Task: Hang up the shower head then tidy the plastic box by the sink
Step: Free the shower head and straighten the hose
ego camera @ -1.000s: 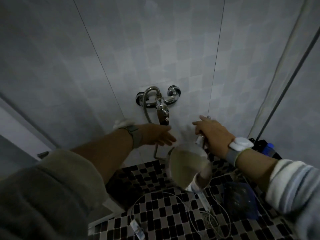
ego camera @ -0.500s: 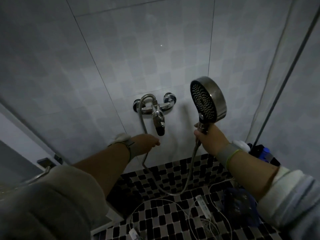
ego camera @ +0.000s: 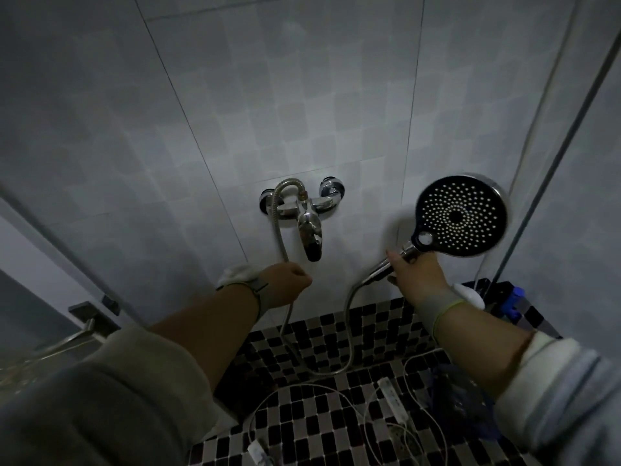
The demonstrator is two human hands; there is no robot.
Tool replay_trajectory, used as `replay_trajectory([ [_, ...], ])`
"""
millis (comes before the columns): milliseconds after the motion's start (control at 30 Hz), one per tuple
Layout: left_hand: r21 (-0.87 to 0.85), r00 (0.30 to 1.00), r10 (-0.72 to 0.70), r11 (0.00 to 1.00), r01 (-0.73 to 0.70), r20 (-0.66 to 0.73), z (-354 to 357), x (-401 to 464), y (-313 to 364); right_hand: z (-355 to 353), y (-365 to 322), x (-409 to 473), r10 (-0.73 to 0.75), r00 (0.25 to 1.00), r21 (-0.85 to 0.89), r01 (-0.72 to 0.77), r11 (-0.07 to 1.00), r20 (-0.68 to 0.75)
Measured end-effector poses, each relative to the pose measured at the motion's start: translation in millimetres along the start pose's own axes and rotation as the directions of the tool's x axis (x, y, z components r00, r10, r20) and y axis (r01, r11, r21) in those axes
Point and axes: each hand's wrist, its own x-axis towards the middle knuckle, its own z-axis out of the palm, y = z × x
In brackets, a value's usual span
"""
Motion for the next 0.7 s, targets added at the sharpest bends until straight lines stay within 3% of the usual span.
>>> replay_trajectory([
  [133,0.004,0.999,-0.053,0.999,0.053,0.01,-5.6,10.0,-13.4,7.3,20.8,19.9,0.132,0.991,0.087,-0.132,0.987,0.004],
  [300,-0.078,0.994,-0.105,0.991,0.105,0.006,-13.6,33.3,-39.7,20.9,18.0,13.7,0.196,0.976,-0.045,-0.201,0.979,-0.096],
  [500,-0.141,0.981,-0.194,0.971,0.193,0.002,-15.7,65.7,-58.3,35.6,37.5,32.5,0.263,0.953,0.084,-0.253,0.964,-0.149],
  [700,-0.272,0.99,-0.133,0.956,0.113,-0.054,-14.6,97.3,-77.3,58.6,34.7,31.4,0.359,0.903,0.162,-0.328,0.931,-0.234],
])
